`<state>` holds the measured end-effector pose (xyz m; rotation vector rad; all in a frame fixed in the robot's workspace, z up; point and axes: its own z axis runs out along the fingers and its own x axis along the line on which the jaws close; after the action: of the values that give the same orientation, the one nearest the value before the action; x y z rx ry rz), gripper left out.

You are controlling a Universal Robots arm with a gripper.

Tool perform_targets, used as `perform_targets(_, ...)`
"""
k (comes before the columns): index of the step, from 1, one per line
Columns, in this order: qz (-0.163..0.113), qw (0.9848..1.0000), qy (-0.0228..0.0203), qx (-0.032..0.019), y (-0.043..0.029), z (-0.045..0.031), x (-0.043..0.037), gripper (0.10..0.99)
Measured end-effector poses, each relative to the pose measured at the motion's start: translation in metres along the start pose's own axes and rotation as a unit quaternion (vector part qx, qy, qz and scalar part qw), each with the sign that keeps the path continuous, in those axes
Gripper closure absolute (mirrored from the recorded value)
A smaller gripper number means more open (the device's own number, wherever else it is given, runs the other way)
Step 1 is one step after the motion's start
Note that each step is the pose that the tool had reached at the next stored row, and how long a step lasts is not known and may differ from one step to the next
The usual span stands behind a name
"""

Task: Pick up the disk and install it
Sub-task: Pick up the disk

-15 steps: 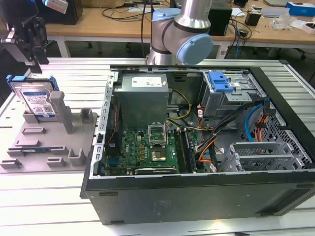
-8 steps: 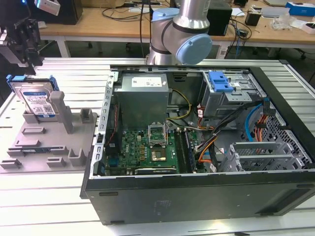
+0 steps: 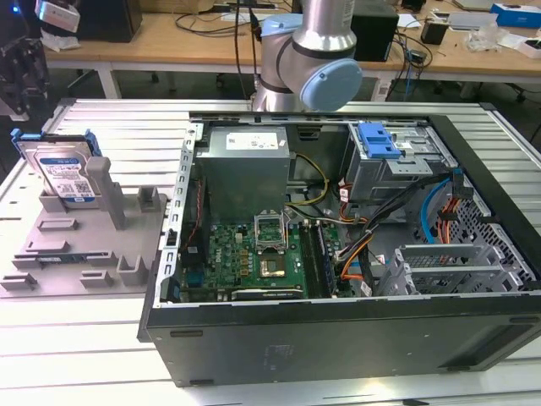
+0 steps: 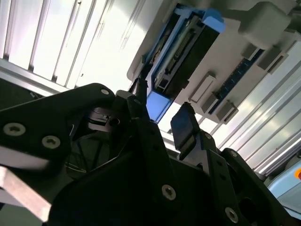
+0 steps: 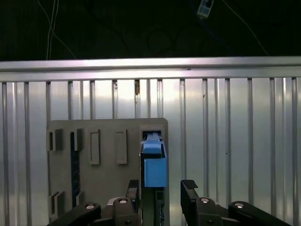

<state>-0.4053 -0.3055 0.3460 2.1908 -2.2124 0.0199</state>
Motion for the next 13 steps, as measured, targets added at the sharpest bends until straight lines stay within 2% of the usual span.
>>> perform_targets(3, -0.006, 1.0000, 0.0001, 0.0001, 0.0078, 0.0022, 0.0000, 0.604)
perform_targets(9, -0.007, 1.0000, 0.0003, 0.0001, 0.0084, 0.0037, 0.0004, 0.604)
perform_targets(13, -0.007, 1.0000, 0.0003, -0.0009, 0.0075, 0.0076, 0.0060, 0.604)
